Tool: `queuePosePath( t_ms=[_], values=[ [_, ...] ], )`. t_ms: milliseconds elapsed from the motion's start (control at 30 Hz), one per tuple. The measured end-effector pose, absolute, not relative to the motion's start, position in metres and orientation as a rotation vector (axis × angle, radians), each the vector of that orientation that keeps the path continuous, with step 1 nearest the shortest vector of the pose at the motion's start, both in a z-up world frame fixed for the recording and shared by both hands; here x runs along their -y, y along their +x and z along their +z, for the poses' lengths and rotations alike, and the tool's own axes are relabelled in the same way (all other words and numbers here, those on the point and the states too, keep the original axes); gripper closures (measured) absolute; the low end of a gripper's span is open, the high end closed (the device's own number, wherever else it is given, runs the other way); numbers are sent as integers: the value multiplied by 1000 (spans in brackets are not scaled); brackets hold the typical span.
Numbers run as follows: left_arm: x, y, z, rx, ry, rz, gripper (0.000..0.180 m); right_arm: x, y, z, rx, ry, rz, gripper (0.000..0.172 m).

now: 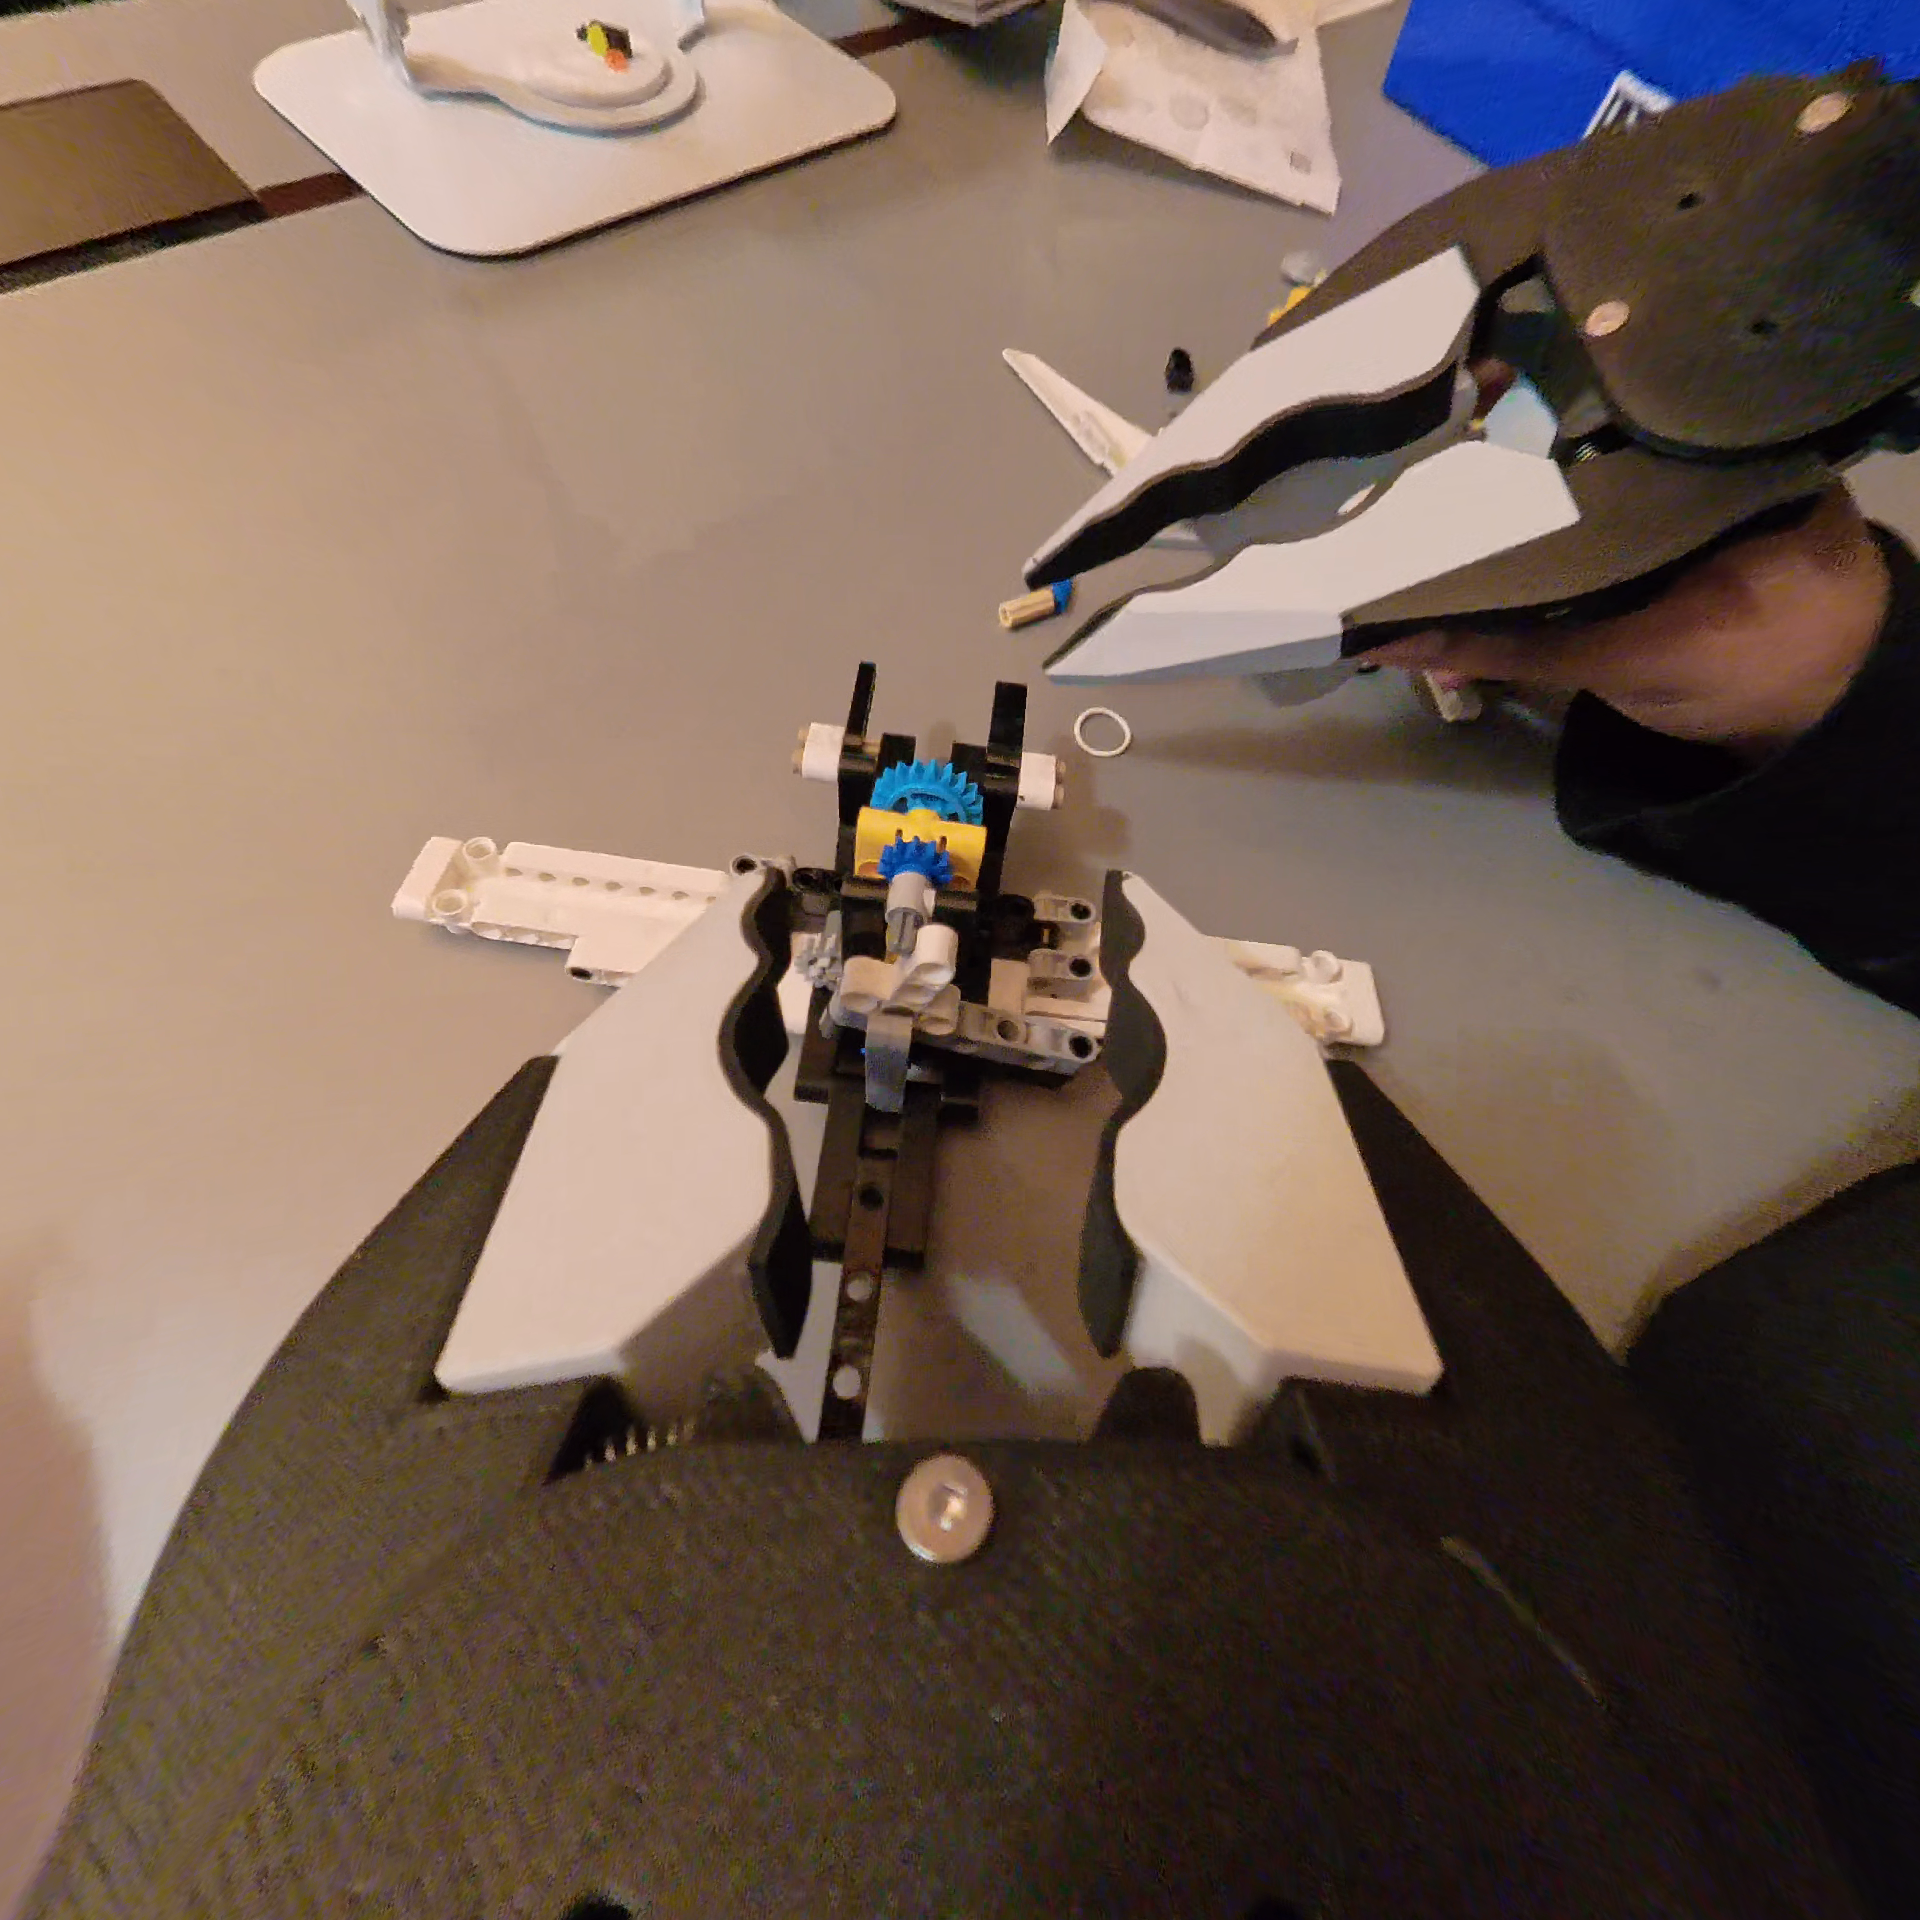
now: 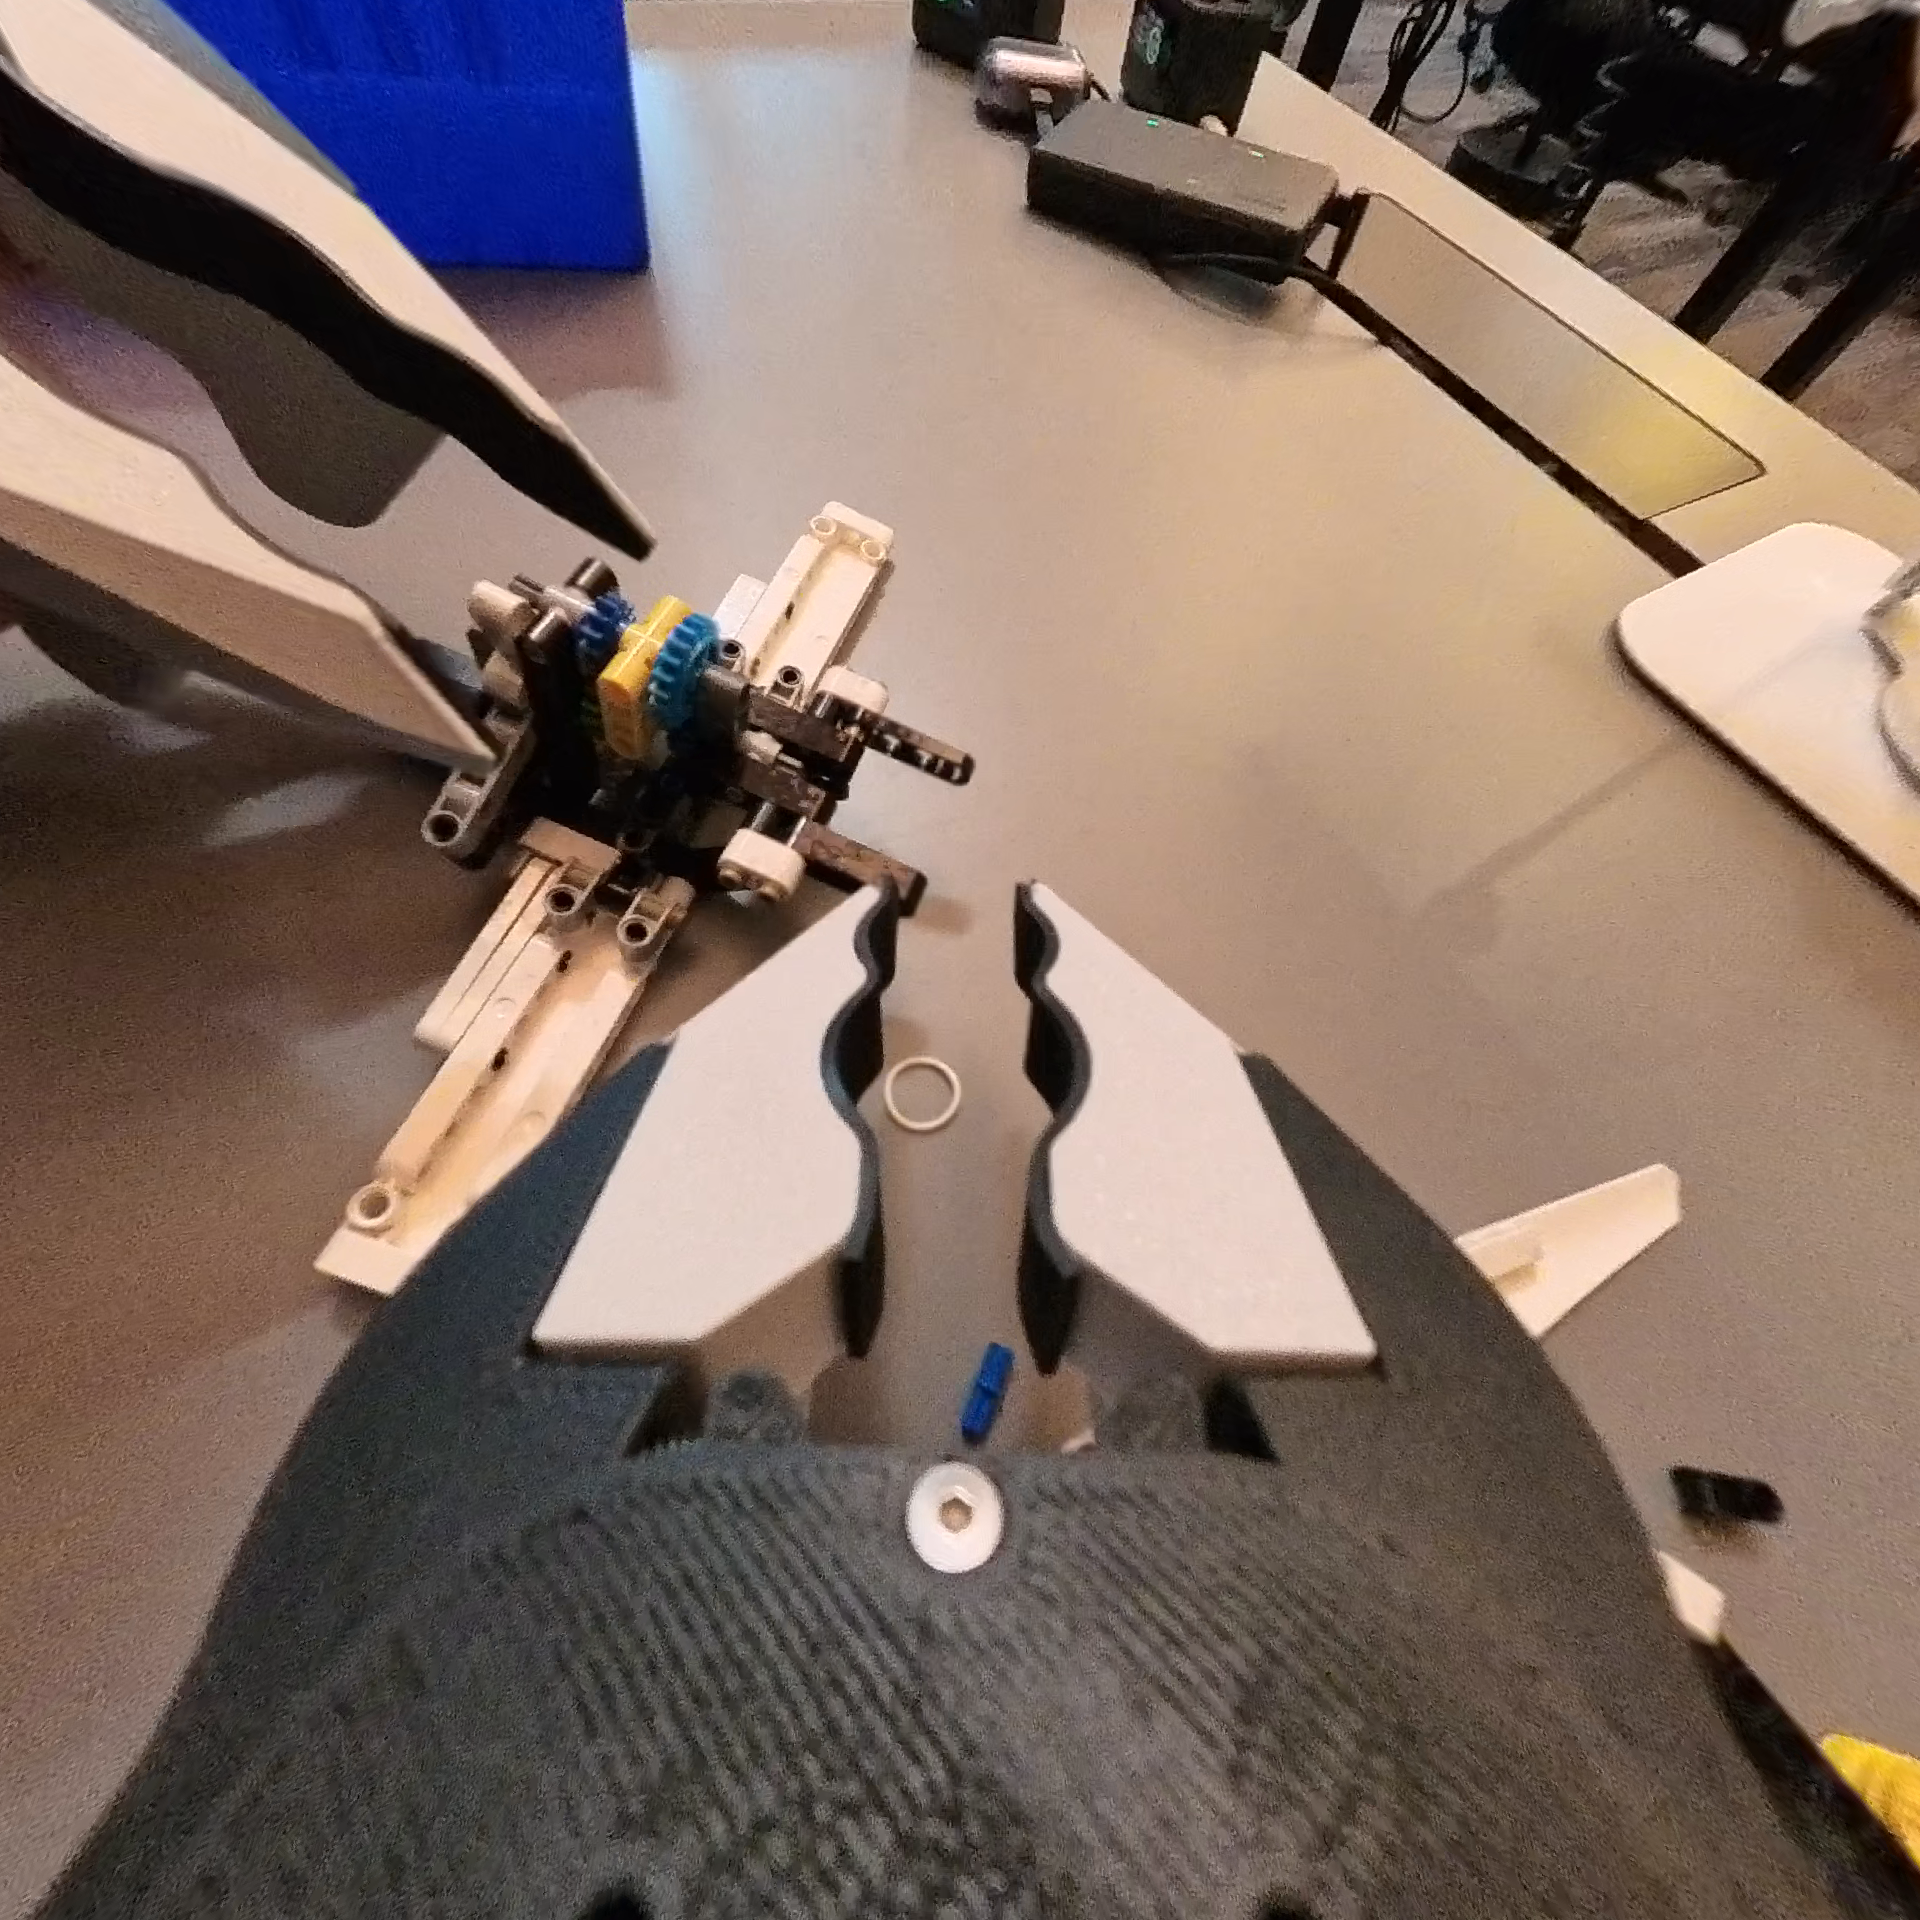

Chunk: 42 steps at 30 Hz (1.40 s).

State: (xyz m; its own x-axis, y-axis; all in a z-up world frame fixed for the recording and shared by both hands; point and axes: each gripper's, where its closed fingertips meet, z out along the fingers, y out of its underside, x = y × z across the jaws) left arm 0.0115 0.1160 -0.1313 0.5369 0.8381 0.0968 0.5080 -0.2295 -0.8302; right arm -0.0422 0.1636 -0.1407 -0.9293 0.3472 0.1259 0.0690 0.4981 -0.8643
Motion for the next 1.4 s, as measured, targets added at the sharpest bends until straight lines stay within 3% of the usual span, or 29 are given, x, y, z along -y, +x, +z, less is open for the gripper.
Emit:
queuePosePath(
  t_ms=[167,267,333,433,633,1400],
  values=[
    [-118,1,-134,1097,-1941,505,122,-163,-43,-138,2442,-339,1409,152],
    [-112,-7,-104,995,-1839,701,146,-163,-42,-137,2443,-343,1432,152],
    [-108,-9,-89,962,-1791,772,150,-163,-43,-135,2435,-356,1454,152],
    [-103,-11,-96,1011,-1826,740,143,-164,-43,-130,2425,-382,1510,152],
    [-99,-13,-79,1017,-1704,748,145,-165,-42,-123,2412,-406,1551,153],
    [-103,-11,-111,1096,-1819,632,133,-162,-40,-129,2440,-391,1525,154]
  ],
)
